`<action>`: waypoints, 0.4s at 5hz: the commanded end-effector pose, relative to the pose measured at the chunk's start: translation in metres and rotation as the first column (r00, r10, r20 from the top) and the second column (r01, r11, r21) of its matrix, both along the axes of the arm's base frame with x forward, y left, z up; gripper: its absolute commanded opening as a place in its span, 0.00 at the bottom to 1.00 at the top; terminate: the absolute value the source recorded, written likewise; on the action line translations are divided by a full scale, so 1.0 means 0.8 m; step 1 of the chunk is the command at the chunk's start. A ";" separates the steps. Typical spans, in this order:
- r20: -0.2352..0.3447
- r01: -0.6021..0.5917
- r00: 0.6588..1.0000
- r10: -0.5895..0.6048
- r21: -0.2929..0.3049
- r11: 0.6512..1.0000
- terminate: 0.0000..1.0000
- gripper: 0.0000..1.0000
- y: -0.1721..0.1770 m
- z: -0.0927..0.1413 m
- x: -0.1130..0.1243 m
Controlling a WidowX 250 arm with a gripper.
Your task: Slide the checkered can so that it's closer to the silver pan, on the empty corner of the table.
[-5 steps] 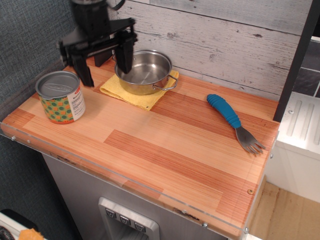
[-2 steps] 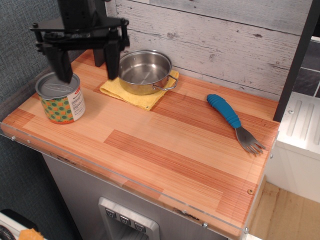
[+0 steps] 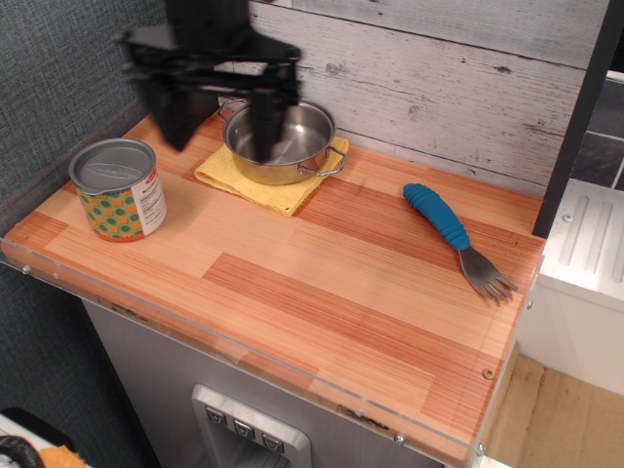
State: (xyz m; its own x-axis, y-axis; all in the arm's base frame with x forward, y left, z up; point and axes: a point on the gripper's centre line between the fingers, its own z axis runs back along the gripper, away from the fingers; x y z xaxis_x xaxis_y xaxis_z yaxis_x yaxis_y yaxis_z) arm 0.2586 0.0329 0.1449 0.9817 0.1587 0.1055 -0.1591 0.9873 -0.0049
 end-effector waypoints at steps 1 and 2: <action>0.049 0.006 0.999 -0.006 0.009 1.000 0.00 1.00 0.010 0.030 -0.006; 0.049 0.006 0.999 -0.006 0.009 1.000 1.00 1.00 0.010 0.030 -0.006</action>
